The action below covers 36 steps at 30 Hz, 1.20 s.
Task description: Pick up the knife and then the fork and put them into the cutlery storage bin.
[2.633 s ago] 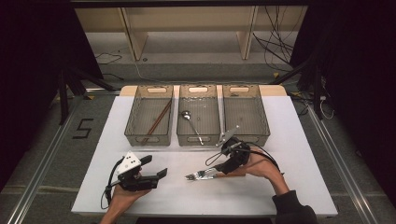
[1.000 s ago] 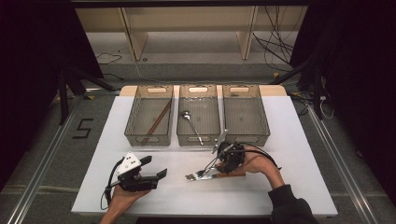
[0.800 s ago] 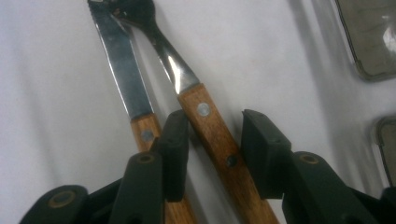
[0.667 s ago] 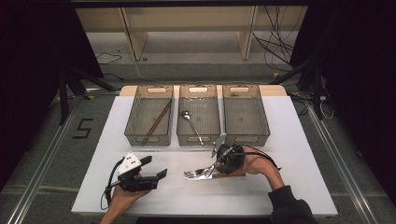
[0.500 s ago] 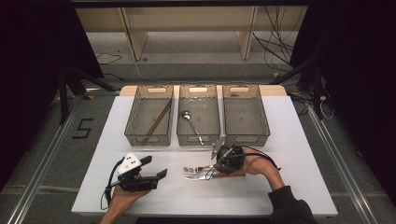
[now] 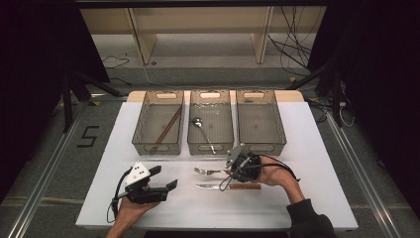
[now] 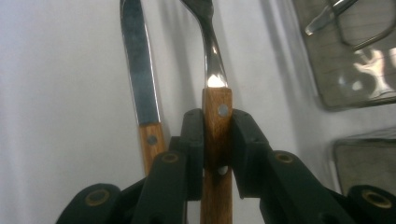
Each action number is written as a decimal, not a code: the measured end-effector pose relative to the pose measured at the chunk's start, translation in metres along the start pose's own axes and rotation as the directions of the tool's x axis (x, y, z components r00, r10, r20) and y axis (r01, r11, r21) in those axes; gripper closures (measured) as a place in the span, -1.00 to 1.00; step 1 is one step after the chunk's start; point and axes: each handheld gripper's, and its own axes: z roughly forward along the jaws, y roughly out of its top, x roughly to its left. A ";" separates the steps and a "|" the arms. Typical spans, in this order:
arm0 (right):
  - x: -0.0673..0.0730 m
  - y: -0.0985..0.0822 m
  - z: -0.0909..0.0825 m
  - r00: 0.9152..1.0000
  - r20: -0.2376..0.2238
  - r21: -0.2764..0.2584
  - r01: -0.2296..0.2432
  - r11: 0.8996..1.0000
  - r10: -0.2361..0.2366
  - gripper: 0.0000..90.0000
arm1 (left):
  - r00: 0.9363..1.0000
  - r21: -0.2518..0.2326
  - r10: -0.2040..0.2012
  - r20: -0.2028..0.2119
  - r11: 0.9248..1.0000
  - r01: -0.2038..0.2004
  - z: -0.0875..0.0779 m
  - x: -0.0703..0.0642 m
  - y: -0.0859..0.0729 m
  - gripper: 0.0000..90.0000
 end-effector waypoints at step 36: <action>-0.024 -0.019 -0.050 0.920 0.019 -0.315 -0.365 0.876 0.391 0.71 | 1.000 -0.011 -0.005 -0.006 1.000 0.005 -0.001 0.001 0.000 -0.59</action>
